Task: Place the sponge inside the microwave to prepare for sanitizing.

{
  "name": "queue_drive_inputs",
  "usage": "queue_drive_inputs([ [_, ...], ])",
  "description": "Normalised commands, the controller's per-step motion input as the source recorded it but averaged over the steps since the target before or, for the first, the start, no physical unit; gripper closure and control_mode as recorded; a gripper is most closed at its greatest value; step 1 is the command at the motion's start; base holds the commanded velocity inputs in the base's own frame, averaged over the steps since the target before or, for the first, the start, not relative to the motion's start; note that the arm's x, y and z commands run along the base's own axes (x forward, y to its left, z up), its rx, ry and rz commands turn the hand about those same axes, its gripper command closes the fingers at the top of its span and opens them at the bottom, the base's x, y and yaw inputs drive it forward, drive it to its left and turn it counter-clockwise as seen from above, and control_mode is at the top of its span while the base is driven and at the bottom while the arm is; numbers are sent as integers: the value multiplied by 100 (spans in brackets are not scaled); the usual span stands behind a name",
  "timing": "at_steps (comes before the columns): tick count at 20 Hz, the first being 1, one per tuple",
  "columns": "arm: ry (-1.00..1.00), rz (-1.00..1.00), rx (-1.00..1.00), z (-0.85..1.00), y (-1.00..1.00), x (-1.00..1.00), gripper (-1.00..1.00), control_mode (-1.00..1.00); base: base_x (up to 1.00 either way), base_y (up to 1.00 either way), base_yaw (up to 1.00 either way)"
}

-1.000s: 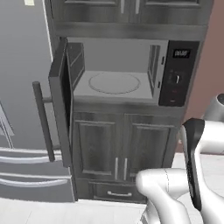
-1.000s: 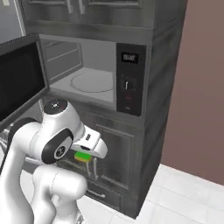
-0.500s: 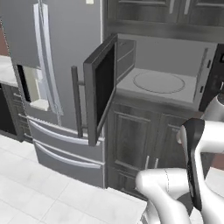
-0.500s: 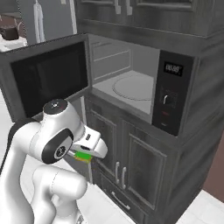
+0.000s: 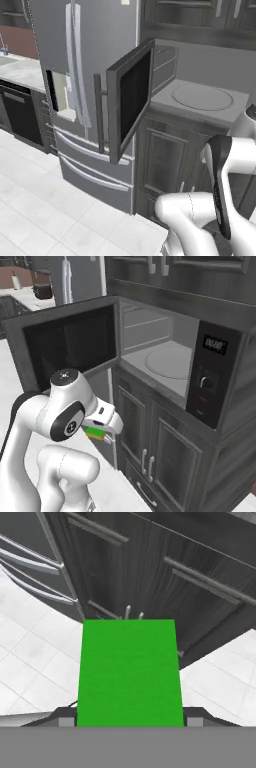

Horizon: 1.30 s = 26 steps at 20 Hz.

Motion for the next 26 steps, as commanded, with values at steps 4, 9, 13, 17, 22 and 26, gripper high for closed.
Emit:
queue_drive_inputs([
  [4,0,0,0,0,0,0,100,100,58,-26,0],
  [9,0,0,0,0,0,0,100,100,66,-41,1],
  [13,0,0,0,0,0,0,100,100,21,0,0],
  [17,0,0,0,0,0,0,100,100,29,10,0],
  [22,0,0,0,0,0,0,100,100,28,12,0],
  [26,0,0,0,0,0,0,100,100,29,21,0],
])
